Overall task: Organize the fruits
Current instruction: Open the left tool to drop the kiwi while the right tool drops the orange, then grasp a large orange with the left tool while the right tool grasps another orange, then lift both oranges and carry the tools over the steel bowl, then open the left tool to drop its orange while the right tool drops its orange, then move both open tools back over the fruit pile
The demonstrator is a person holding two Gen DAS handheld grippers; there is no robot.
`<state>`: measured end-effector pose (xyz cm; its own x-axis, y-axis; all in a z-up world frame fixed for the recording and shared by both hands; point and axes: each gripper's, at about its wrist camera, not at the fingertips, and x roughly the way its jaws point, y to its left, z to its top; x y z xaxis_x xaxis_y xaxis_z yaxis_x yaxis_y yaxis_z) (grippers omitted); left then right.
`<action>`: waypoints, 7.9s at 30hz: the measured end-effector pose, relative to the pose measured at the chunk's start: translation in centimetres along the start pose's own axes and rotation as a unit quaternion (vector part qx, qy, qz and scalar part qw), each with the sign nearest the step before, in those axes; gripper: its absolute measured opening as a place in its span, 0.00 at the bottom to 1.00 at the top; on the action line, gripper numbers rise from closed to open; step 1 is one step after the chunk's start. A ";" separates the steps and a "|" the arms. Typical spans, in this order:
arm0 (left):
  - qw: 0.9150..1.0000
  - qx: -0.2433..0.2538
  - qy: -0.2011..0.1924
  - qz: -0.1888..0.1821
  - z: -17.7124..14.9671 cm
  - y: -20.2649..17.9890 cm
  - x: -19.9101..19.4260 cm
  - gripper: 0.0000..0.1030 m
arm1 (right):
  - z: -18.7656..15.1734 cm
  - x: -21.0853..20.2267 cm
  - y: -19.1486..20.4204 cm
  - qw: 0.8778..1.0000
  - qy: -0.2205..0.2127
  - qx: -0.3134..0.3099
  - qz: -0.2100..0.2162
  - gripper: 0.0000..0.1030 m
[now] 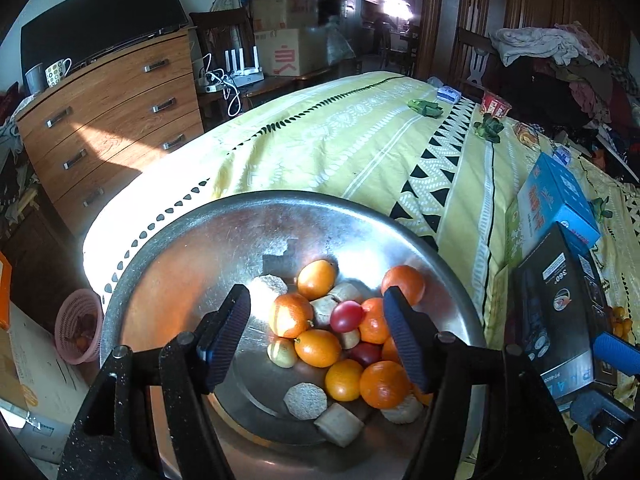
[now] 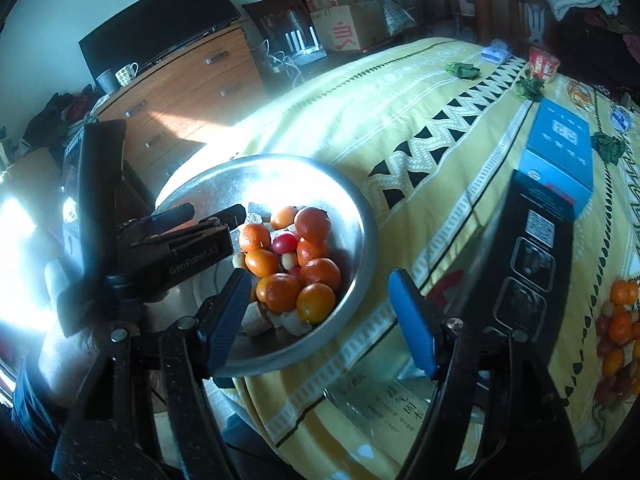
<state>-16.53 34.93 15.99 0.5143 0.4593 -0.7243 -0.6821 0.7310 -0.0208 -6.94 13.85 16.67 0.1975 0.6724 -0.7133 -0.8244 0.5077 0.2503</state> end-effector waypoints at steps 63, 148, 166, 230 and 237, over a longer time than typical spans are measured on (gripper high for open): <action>0.915 0.213 0.057 -0.337 -9.0 -42.8 6.1 0.39 | -12.0 -9.0 -39.4 0.949 -0.043 0.244 -0.196 0.61; 0.995 -0.019 -0.062 -0.076 1.8 0.9 -4.6 0.39 | 5.6 -1.2 3.5 0.996 -0.064 -0.050 -0.034 0.42; 0.998 -0.042 -0.008 -0.053 -0.3 4.0 -0.1 0.39 | 4.4 4.9 5.3 0.998 0.016 -0.056 -0.015 0.42; 0.923 0.171 0.009 -0.345 -8.8 -29.7 -7.8 0.85 | -20.2 -14.9 -15.2 0.973 -0.034 0.201 -0.103 0.72; 0.923 0.215 0.109 -0.300 -11.8 -38.3 3.8 0.55 | -23.6 -15.0 -22.0 0.958 -0.027 0.272 -0.093 0.67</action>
<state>5.40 2.70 5.87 0.5837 -0.1723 -0.7934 -0.0142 0.9749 -0.2222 -4.28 -20.19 6.40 0.3533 0.5632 -0.7470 -0.3778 0.8164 0.4369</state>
